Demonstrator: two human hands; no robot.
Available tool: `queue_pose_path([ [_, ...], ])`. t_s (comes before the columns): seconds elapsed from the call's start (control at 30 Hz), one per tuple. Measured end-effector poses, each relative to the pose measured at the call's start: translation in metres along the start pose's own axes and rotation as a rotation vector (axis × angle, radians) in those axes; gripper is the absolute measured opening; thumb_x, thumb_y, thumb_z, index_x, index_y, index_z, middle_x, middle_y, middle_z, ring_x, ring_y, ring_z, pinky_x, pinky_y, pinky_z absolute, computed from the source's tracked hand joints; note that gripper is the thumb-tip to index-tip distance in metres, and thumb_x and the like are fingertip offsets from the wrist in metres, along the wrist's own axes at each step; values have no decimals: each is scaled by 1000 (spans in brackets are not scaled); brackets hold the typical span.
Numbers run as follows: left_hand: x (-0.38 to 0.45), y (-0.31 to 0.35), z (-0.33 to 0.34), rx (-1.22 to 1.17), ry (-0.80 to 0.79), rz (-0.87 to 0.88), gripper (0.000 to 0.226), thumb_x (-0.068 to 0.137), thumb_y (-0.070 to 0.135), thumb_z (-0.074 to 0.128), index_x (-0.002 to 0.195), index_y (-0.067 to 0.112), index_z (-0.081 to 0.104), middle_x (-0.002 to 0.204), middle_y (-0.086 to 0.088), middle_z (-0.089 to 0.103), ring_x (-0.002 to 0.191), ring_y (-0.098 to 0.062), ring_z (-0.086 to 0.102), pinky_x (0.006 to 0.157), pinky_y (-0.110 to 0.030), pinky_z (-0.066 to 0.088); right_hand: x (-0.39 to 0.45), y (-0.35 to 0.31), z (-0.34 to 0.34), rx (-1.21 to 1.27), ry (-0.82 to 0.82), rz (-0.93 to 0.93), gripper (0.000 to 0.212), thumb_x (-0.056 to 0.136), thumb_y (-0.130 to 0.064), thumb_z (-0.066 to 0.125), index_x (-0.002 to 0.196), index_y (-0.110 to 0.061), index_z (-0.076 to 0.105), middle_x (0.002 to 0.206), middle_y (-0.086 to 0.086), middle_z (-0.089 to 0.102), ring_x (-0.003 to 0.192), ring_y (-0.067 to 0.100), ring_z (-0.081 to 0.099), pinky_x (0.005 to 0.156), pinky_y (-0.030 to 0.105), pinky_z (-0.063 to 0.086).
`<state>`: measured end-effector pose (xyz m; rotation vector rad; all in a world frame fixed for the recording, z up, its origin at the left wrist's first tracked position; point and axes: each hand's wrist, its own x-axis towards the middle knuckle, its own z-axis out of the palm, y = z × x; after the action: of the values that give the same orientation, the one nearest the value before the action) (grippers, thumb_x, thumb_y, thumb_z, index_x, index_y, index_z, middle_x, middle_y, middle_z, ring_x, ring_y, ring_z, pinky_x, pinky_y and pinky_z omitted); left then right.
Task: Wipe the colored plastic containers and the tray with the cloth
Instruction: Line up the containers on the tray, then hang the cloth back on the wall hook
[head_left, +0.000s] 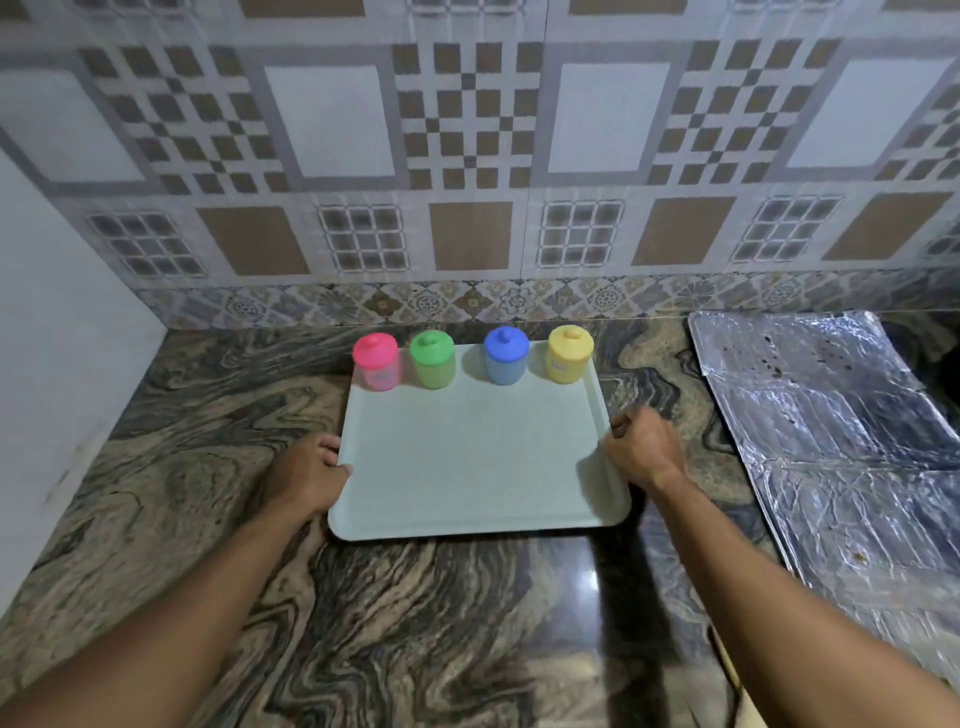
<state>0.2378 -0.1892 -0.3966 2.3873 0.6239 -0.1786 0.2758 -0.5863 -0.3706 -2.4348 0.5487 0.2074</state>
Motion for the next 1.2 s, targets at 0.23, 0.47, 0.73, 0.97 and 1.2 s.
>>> queue_pose_path([
  [0.23, 39, 21, -2, 50, -4, 6, 25, 91, 12, 75, 115, 13, 69, 92, -1, 67, 88, -24, 62, 76, -31, 43, 38, -20, 8, -17, 2, 15, 21, 94, -15, 67, 109, -5, 76, 122, 23, 74, 115, 39, 70, 92, 39, 57],
  [0.47, 48, 26, -2, 38, 21, 6, 30, 91, 14, 77, 120, 14, 71, 97, -4, 72, 91, -25, 65, 76, -31, 44, 48, -22, 14, -25, -1, 42, 22, 95, -18, 71, 109, -2, 74, 124, 22, 73, 115, 39, 70, 90, 41, 57],
  [0.73, 3, 33, 10, -85, 114, 155, 36, 91, 28, 79, 124, 19, 68, 111, -9, 72, 94, -26, 67, 84, -37, 53, 18, 11, -29, 50, 76, -105, 15, 93, -28, 75, 102, -17, 77, 86, 2, 74, 92, 28, 71, 80, 29, 50],
  [0.97, -98, 78, 74, -123, -50, 513, 24, 88, 16, 80, 109, 26, 74, 96, 1, 64, 72, -4, 63, 79, -26, 51, -73, 102, -96, 176, 219, -119, 3, 94, -23, 79, 92, -21, 78, 71, -7, 70, 67, 13, 65, 69, 28, 49],
  [1.2, -195, 150, 165, -178, -425, 716, 23, 87, 12, 76, 108, 21, 76, 94, 2, 66, 75, -3, 63, 73, -17, 48, -174, 184, -93, 142, 287, 82, 15, 95, -29, 76, 87, -16, 74, 77, -2, 74, 79, 29, 72, 75, 37, 53],
])
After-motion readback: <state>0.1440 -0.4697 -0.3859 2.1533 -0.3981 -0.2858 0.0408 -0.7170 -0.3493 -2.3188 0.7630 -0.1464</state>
